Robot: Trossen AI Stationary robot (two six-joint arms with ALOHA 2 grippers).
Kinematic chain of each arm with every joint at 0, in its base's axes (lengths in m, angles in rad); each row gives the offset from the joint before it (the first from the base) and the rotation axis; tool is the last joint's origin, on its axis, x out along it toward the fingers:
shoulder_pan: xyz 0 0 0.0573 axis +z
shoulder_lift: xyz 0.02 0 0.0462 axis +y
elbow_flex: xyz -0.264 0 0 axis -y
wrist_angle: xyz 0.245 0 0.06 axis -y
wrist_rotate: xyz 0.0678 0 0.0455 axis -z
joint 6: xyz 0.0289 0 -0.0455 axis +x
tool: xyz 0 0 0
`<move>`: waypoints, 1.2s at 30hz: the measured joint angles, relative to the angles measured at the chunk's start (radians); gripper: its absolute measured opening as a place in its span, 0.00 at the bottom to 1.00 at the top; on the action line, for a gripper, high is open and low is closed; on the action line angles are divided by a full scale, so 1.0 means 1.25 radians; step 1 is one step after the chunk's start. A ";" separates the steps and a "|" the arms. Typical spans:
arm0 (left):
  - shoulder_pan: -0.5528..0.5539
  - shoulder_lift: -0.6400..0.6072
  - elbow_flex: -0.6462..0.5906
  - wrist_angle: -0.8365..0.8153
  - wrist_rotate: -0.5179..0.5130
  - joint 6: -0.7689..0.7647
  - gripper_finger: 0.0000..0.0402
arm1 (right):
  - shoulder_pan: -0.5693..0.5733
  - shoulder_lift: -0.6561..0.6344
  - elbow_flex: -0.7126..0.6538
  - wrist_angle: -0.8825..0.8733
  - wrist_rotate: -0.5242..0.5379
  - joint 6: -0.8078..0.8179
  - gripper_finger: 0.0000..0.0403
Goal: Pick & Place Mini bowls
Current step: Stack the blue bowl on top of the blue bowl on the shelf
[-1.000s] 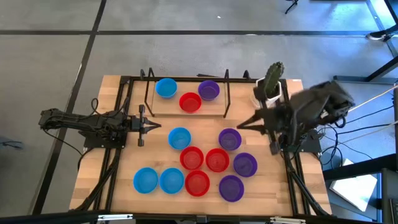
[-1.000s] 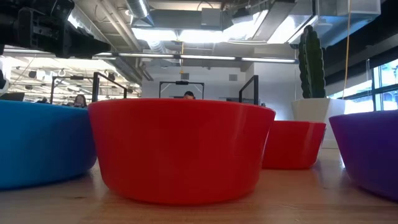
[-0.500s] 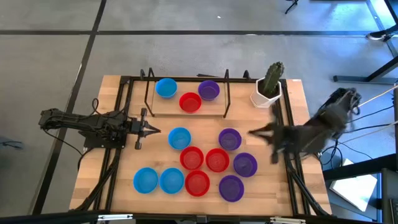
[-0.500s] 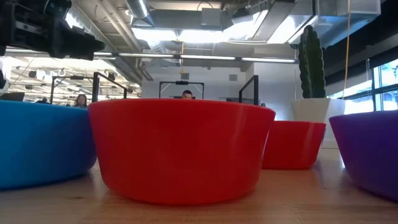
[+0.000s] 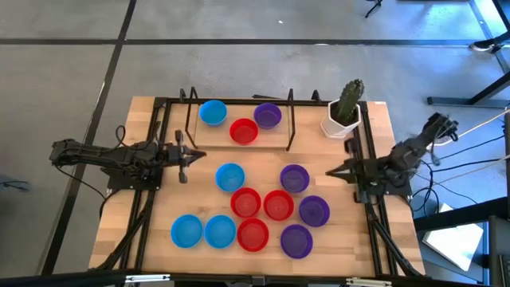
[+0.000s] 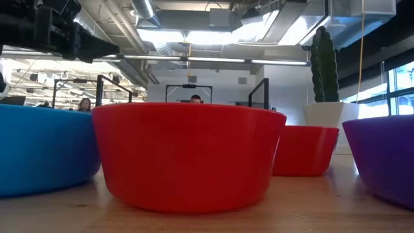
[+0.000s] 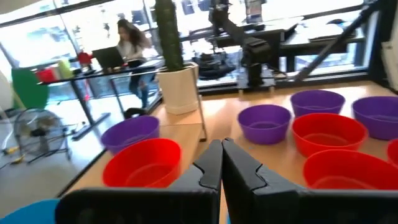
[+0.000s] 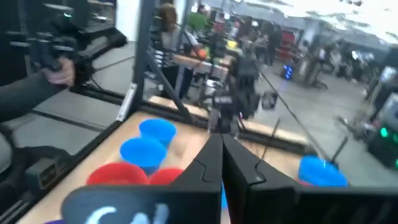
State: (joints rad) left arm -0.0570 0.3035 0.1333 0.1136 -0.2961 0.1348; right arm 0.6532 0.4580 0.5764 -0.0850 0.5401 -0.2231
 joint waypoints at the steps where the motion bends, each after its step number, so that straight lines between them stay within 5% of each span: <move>1: 0.000 0.000 0.000 -0.003 -0.008 -0.005 0.01 | -0.010 -0.017 -0.034 0.017 -0.027 0.018 0.00; 5: 0.000 0.000 0.000 -0.004 -0.020 -0.005 0.01 | -0.059 -0.046 -0.149 0.143 -0.113 0.054 0.00; 17: 0.000 0.000 0.000 -0.009 -0.020 0.008 0.02 | -0.191 -0.025 -0.327 0.392 -0.195 0.089 0.00; 27: 0.000 0.000 0.000 -0.010 -0.020 0.007 0.02 | -0.252 -0.023 -0.365 0.411 -0.164 0.008 0.00; 36: 0.000 0.000 0.000 -0.010 -0.020 0.007 0.03 | -0.259 -0.023 -0.365 0.410 -0.299 -0.015 0.02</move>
State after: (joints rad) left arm -0.0574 0.3035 0.1333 0.1013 -0.3210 0.1440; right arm 0.3298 0.4297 0.1204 0.4271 0.1661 -0.2423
